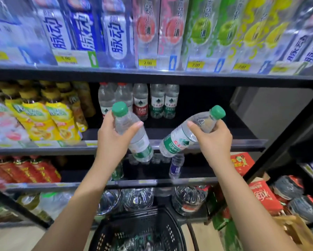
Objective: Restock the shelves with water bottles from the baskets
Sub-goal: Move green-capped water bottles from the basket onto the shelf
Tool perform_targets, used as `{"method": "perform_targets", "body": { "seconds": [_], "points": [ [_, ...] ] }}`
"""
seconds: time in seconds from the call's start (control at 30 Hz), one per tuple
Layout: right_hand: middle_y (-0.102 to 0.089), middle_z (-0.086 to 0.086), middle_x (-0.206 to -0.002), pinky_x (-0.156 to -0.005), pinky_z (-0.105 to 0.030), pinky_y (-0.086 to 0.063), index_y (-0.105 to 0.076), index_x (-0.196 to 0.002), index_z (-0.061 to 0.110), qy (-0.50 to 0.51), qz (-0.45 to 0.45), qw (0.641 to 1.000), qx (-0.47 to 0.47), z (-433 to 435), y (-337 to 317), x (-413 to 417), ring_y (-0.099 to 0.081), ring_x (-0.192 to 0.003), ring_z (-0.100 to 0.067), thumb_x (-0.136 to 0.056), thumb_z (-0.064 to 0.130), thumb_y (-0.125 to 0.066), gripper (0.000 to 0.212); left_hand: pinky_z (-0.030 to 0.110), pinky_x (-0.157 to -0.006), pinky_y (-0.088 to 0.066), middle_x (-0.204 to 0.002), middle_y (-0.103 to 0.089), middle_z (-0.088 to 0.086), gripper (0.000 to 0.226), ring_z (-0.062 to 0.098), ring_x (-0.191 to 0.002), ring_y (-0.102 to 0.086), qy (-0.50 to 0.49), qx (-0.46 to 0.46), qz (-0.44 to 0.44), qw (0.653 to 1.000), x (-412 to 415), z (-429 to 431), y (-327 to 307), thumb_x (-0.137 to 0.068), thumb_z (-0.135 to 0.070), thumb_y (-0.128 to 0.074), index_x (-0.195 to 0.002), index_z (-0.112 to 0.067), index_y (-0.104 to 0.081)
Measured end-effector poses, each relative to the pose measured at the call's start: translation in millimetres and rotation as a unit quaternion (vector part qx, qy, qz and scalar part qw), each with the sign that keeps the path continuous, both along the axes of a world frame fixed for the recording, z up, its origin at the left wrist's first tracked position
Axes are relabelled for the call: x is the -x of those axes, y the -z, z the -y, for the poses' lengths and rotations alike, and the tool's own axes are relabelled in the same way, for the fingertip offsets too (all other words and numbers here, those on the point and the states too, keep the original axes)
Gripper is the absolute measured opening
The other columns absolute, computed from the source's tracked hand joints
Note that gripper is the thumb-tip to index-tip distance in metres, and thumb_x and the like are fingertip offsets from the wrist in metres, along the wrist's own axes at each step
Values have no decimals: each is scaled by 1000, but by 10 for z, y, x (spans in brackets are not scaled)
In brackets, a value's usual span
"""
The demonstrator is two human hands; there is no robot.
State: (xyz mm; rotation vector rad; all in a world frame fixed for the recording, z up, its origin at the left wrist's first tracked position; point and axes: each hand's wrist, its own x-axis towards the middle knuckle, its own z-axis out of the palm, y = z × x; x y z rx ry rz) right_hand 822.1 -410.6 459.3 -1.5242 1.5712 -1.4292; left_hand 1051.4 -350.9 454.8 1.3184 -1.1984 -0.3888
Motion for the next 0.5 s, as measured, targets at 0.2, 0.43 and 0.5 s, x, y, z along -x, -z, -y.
{"method": "perform_targets", "body": {
  "seconds": [0.2,0.43,0.5],
  "points": [
    [-62,7,-89,-59,-8,-38,-58,-98,14,15,26,1000,8,297,-49,-214,-56,-75,1,-72,37,-82,42,10,-76,-40,-91,-57,-18,41,-6,-84,-53,-26,33,24,999,154,454,-88,-75,-36,-79,-103,-23,-53],
    [-62,-3,-108,-78,-27,-44,-56,-114,11,-12,7,1000,-3,591,84,-323,-59,-98,-18,-73,34,-82,55,10,-79,-41,-98,-61,-15,47,1,-89,-55,-18,12,39,999,146,829,30,-74,-41,-80,-108,-23,-53],
    [-60,1,-109,-79,-26,-43,-54,-117,12,-26,-19,999,-4,672,75,-343,-56,-98,-16,-73,35,-82,57,12,-79,-40,-102,-62,-13,52,2,-93,-54,-4,-13,62,998,131,945,13,-73,-43,-79,-114,-22,-53]
  ]
}}
